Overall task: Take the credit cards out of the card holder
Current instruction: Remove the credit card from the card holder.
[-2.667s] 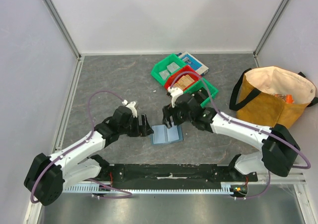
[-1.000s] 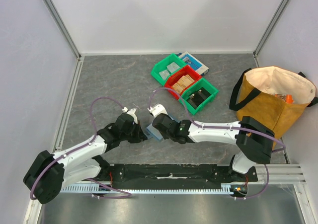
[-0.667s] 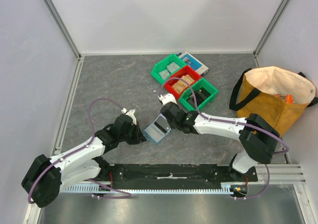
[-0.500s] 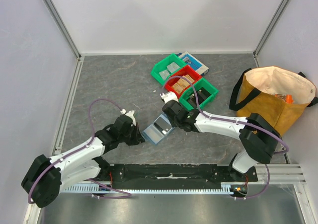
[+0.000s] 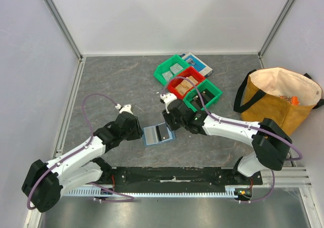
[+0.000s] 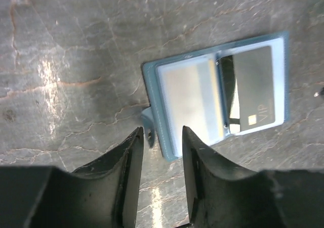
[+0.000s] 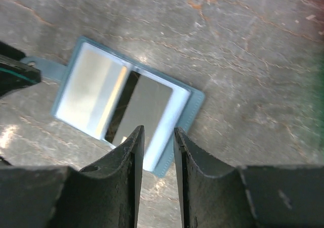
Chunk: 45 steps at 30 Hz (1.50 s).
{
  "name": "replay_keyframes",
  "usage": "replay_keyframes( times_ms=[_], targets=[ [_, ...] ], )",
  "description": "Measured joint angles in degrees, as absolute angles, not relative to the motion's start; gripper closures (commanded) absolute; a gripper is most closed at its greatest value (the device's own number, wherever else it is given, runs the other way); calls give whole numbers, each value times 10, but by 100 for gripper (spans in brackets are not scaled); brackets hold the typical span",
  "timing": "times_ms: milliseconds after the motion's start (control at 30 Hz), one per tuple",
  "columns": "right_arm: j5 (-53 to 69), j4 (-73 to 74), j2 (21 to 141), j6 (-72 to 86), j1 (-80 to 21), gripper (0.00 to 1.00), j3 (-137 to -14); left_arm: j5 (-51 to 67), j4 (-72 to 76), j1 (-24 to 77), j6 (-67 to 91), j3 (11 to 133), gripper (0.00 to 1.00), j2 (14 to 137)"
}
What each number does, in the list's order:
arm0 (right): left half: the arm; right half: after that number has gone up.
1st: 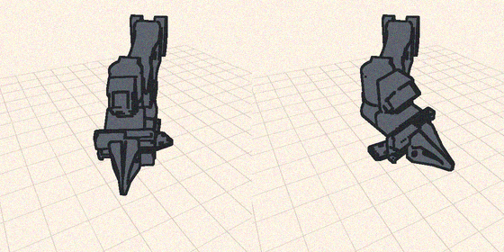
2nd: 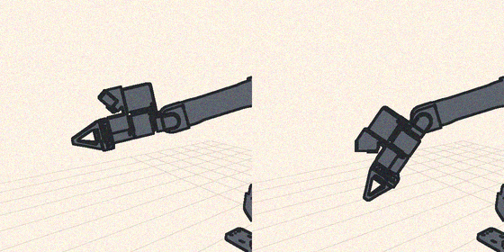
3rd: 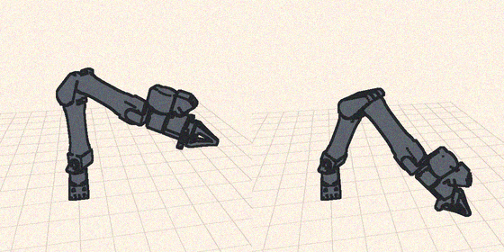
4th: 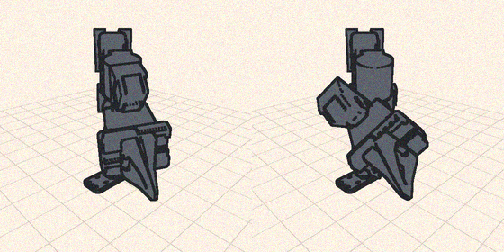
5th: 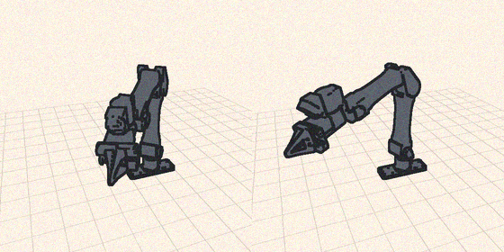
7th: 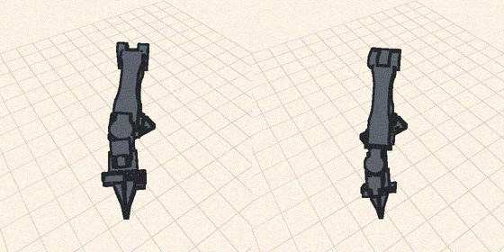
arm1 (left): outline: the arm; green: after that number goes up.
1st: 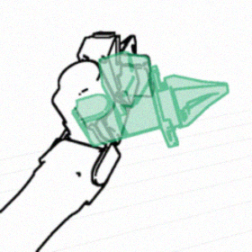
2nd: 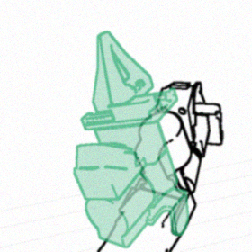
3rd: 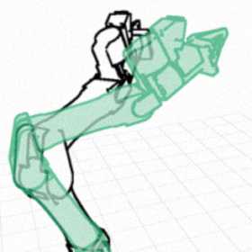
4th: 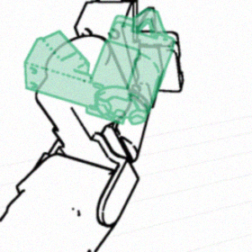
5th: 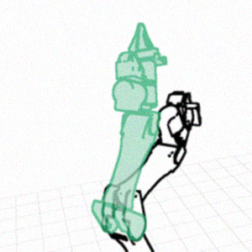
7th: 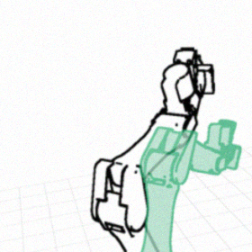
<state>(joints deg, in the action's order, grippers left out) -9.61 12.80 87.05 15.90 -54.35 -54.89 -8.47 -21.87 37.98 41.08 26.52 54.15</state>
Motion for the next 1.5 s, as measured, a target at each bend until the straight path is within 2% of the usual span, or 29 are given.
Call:
replay_keyframes(
  times_ms=[100, 133, 367, 567, 900, 1033, 1500],
  targets=[
    [-57, 100, 874, 165, -537, 67, -547, -93, -221, 380, 408, 286, 39, 538],
    [-46, 86, 876, 169, -534, 68, -544, -94, -223, 380, 407, 290, 38, 536],
    [22, 11, 907, 197, -509, 74, -494, -86, -234, 380, 408, 326, 37, 515],
    [50, -28, 929, 223, -487, 81, -436, -25, -178, 380, 417, 334, 37, 519],
    [81, -107, 931, 262, -471, 85, -396, 38, -32, 380, 478, 280, 41, 623],
    [84, -119, 931, 268, -470, 86, -390, 37, 11, 380, 504, 260, 54, 656],
    [105, -133, 936, 272, -463, 86, -386, 50, 161, 378, 575, 203, 55, 751]
  ],
)
